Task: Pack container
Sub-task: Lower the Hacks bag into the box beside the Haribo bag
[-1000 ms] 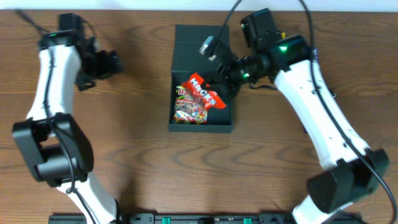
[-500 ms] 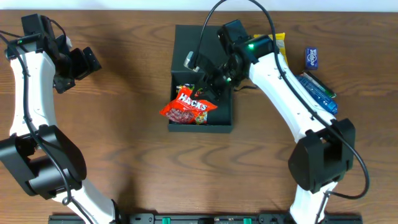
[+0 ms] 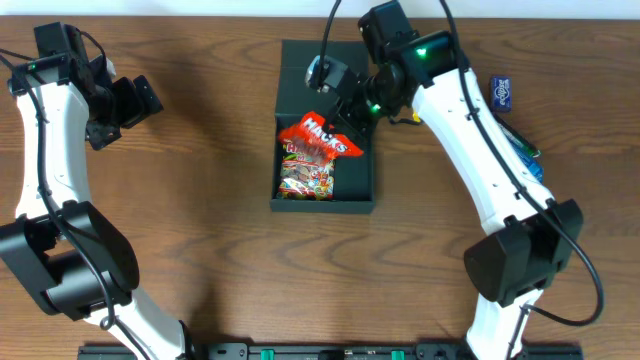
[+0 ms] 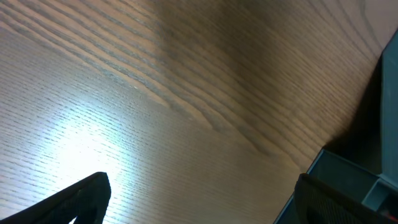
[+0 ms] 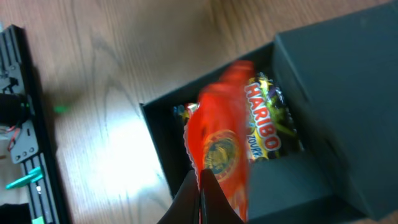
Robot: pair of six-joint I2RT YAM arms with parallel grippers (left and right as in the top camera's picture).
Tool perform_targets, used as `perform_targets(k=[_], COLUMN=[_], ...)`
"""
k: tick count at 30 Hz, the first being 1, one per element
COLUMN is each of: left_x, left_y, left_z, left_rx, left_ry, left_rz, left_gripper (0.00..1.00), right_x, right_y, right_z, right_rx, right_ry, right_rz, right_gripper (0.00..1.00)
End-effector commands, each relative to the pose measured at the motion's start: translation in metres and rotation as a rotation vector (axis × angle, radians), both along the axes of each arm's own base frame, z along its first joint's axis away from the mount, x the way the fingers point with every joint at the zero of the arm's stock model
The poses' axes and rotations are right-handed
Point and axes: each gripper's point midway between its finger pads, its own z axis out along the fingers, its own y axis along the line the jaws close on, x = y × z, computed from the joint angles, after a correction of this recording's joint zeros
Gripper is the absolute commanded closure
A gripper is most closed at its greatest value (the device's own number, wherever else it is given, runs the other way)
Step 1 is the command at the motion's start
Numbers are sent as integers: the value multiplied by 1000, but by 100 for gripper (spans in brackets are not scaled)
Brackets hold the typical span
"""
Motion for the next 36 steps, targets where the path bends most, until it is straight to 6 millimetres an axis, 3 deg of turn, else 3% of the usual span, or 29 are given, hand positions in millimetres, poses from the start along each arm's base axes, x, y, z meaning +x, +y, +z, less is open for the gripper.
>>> perform_targets(k=[1, 7, 14, 31, 34, 36], left_x=[5, 6, 7, 5, 2, 2], left_y=[0, 1, 1, 3, 4, 4], left_z=[13, 13, 13, 12, 11, 11], left_rx=[13, 16, 20, 34, 40, 39], left_ry=[-38, -44, -46, -38, -27, -24], left_rz=[-16, -16, -15, -22, -19, -19], left_gripper=[5, 5, 5, 5, 4, 5], right_x=[-2, -24, -52, -55, -58, -59], right_y=[0, -1, 15, 41, 46, 51], right_z=[4, -7, -32, -102, -98, -84], right_rx=[9, -13, -61, -153, -163, -155], right_ry=[-13, 67, 150, 206, 196, 172], right_rz=[42, 109, 230, 331, 347, 358], right_gripper=[99, 99, 99, 99, 99, 99])
